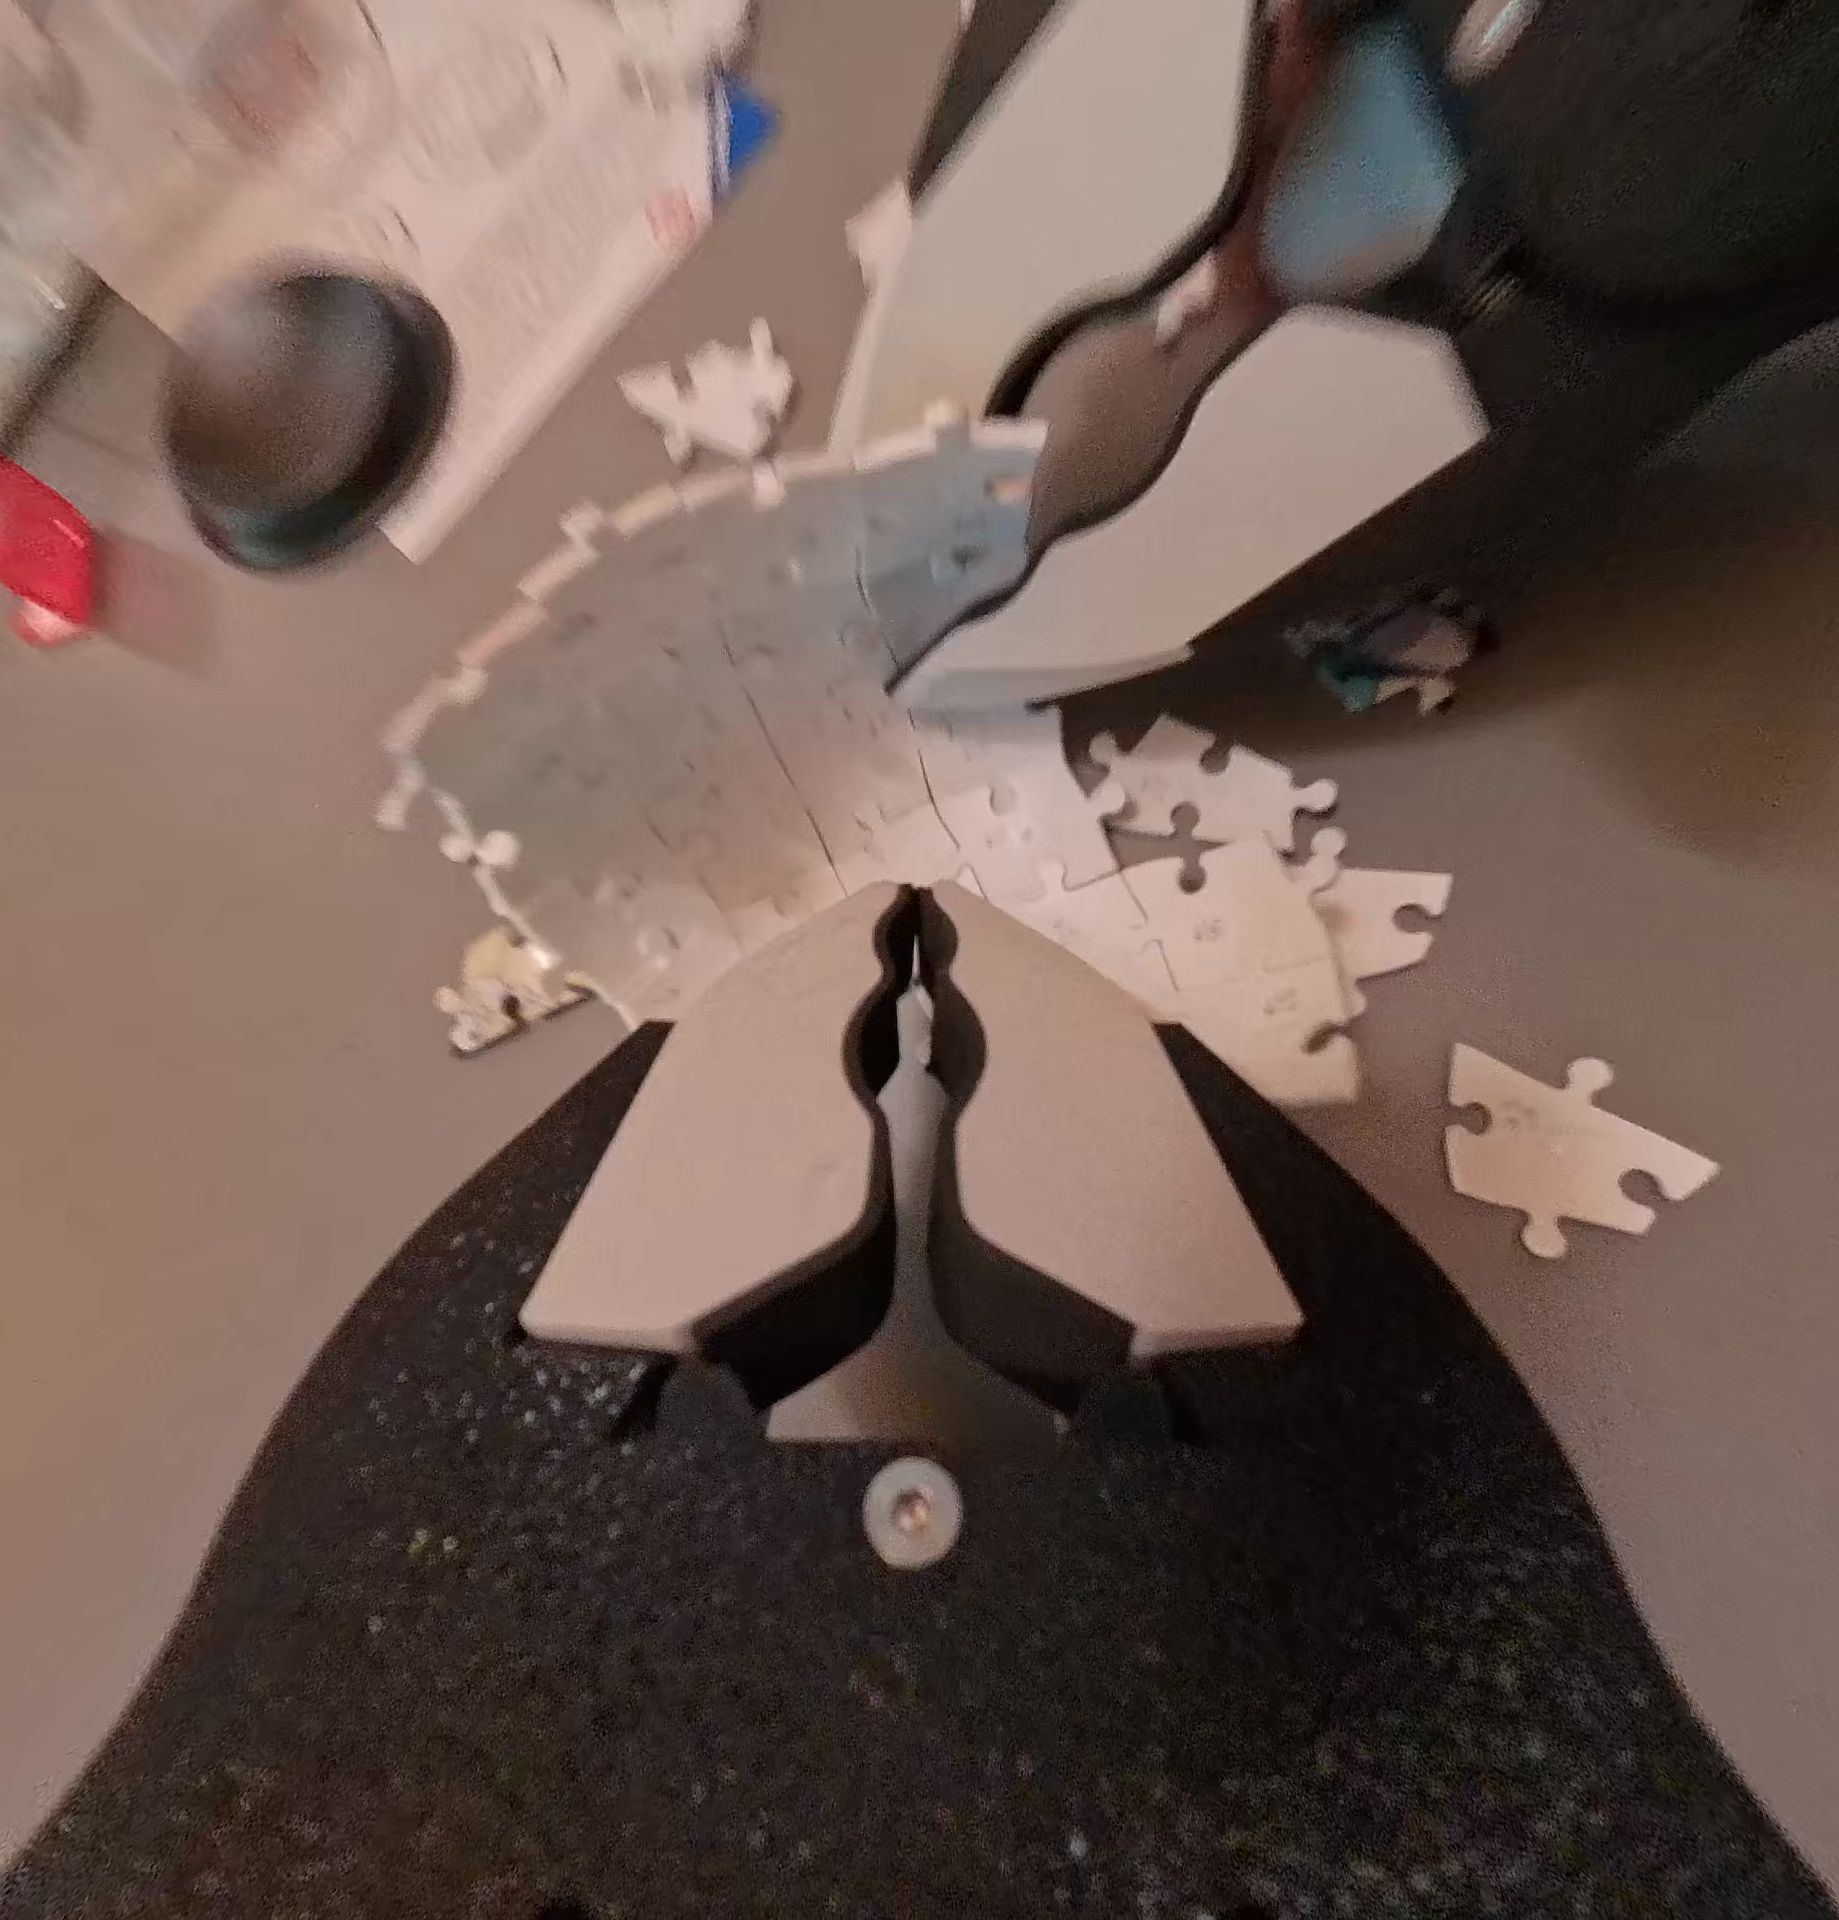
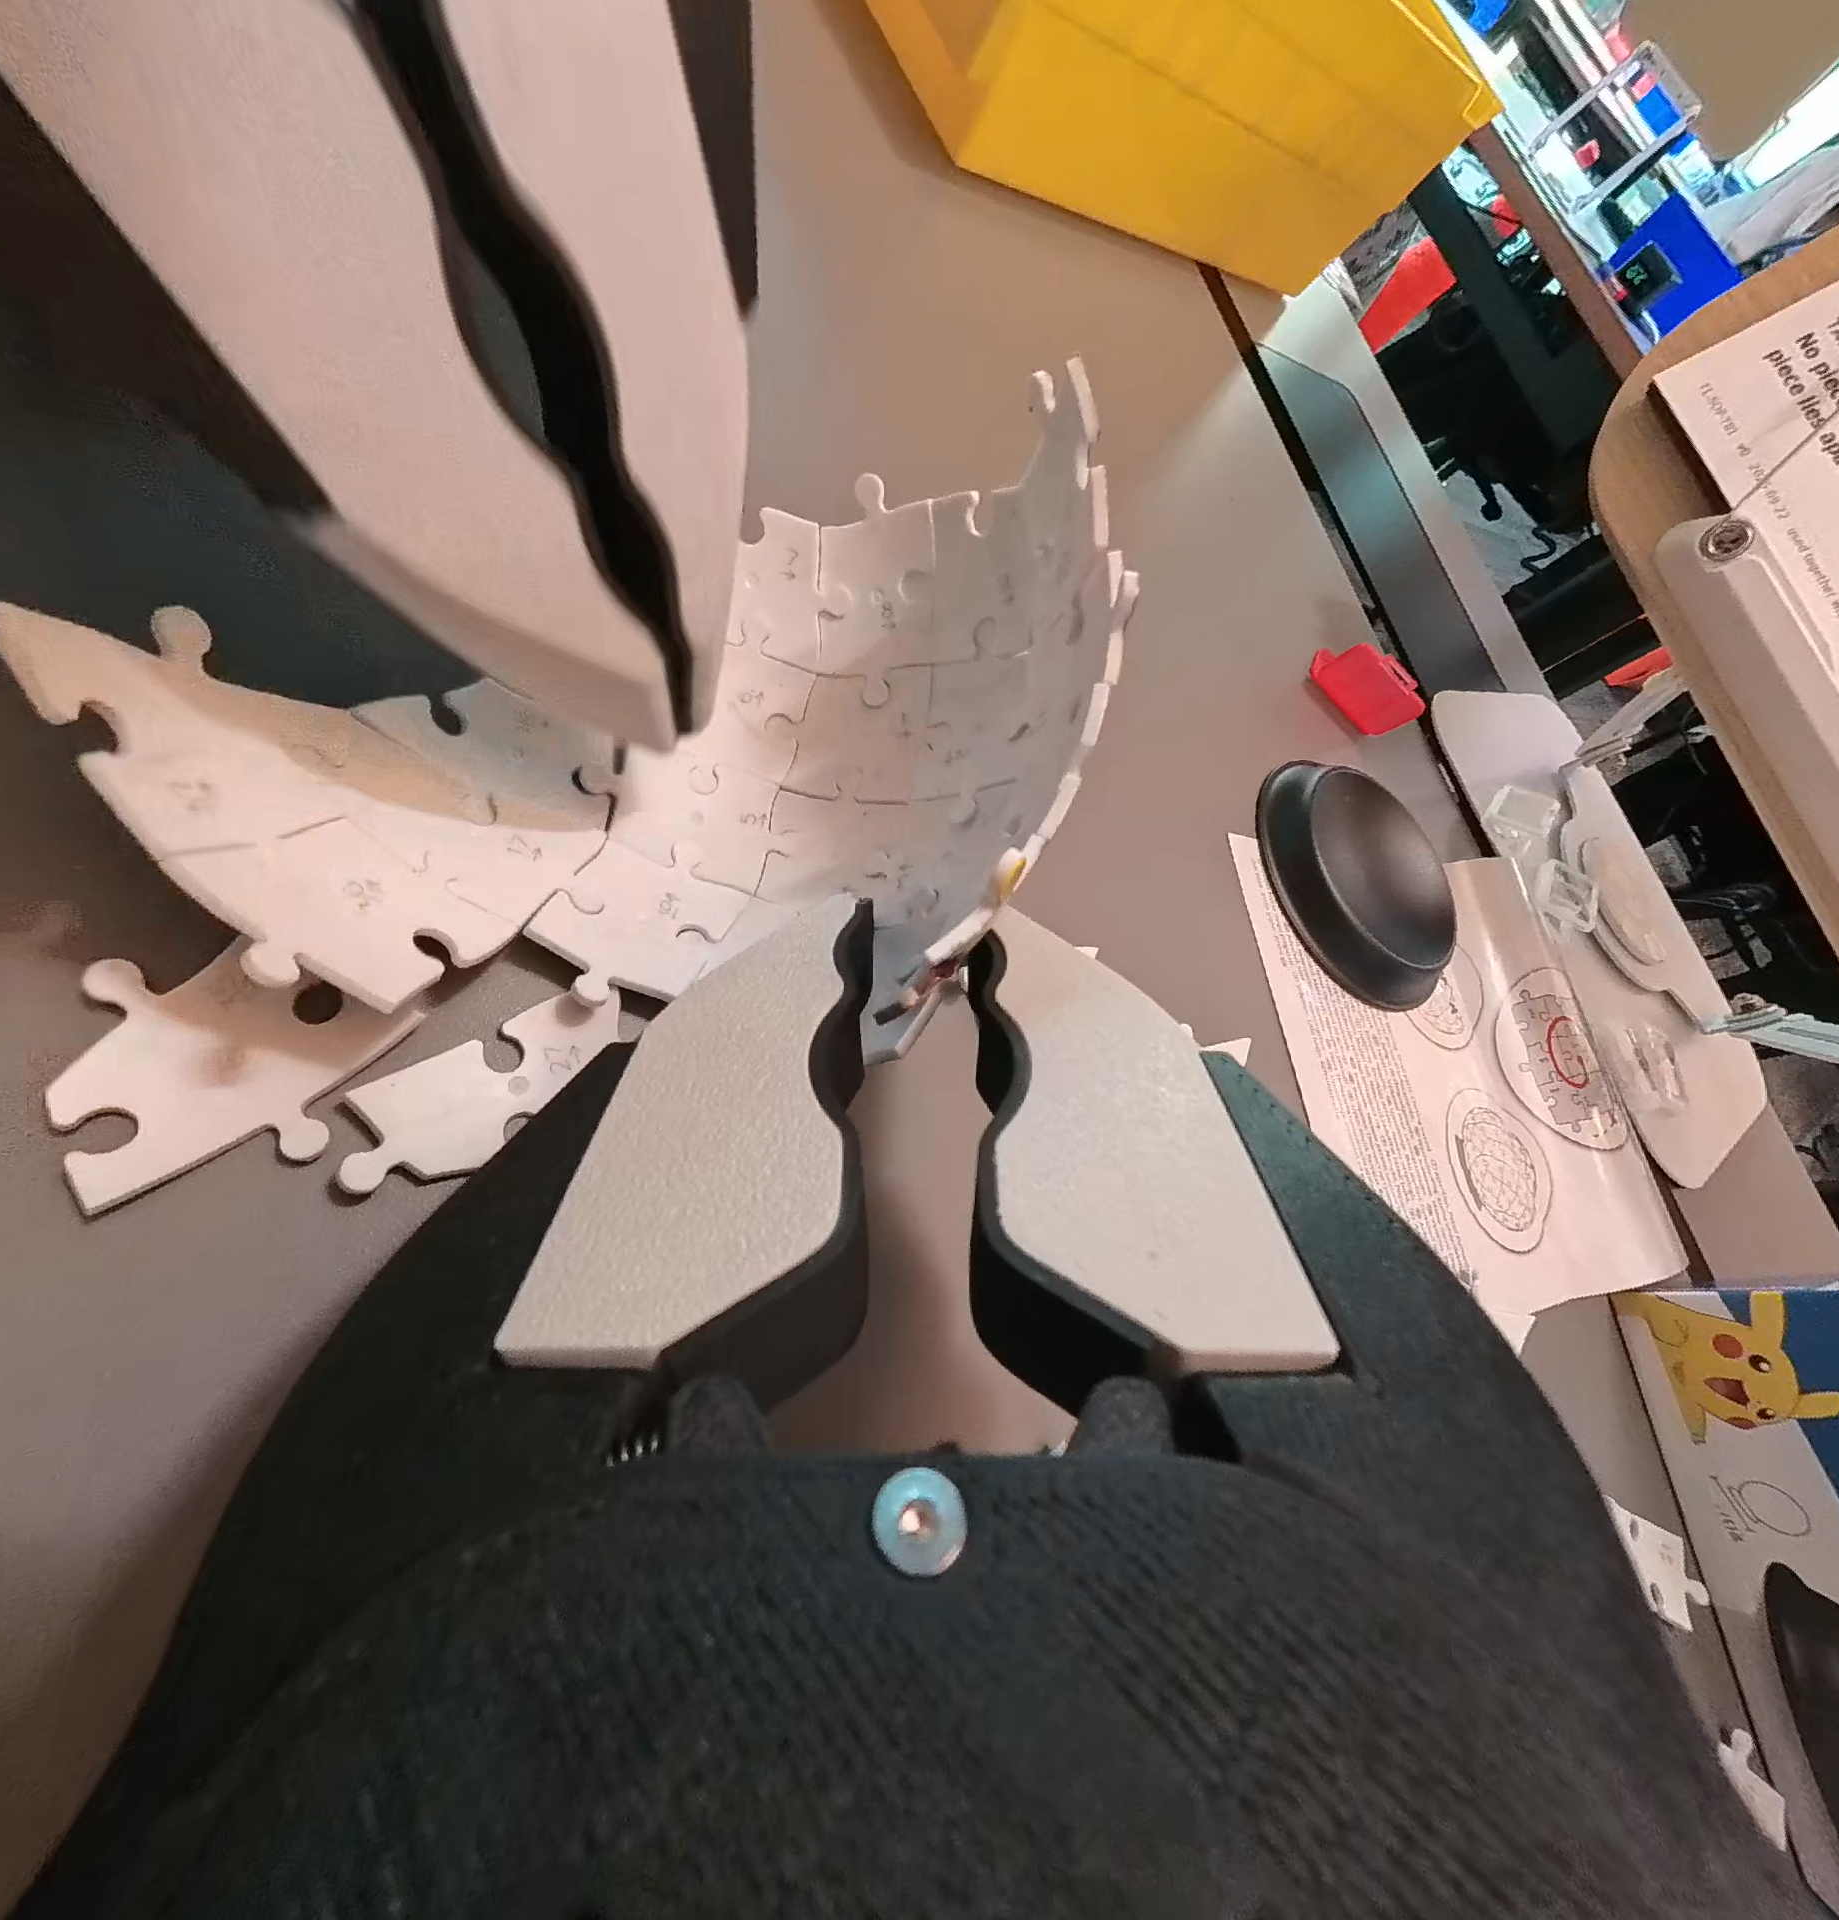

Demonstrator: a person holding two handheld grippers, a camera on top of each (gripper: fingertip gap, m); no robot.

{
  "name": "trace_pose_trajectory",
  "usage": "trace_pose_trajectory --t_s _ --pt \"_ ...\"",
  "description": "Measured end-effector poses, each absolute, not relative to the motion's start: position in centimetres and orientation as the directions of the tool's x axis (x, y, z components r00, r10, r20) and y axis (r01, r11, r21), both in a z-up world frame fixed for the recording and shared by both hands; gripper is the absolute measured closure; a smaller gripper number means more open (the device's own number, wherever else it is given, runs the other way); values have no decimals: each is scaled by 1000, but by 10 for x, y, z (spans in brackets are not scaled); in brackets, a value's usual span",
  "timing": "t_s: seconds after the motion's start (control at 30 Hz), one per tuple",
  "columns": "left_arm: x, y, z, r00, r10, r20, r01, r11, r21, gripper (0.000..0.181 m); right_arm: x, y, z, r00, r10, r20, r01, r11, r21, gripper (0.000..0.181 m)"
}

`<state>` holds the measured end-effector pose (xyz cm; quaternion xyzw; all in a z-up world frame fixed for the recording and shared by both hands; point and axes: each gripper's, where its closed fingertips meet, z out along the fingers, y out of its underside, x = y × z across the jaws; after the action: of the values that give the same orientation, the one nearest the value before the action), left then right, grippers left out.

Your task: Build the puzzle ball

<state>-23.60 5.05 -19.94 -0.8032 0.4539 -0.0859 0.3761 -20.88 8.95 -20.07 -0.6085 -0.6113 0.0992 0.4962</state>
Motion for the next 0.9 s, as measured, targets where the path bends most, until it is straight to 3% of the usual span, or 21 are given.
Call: trace_pose_trajectory --t_s 0.1,0.2,0.33,0.43,0.9 --pt "-252 46 -185 523 -795 -306 -694 -189 -695 176 -209 89 -201 228 842 489 644 246 -724 164" --pt "-264 38 -195 404 -815 -415 -792 -86 -604 160 -210 90 -201 211 854 477 640 248 -727 164" --pt "-261 30 -208 192 -796 -574 -886 111 -450 150 -211 91 -203 177 881 438 632 239 -737 164" --pt "-254 32 -214 123 -787 -605 -903 164 -396 145 -211 93 -204 161 899 407 627 225 -746 164" --pt "-244 38 -215 -21 -731 -682 -926 272 -263 155 -215 102 -210 113 954 277 633 146 -760 163"
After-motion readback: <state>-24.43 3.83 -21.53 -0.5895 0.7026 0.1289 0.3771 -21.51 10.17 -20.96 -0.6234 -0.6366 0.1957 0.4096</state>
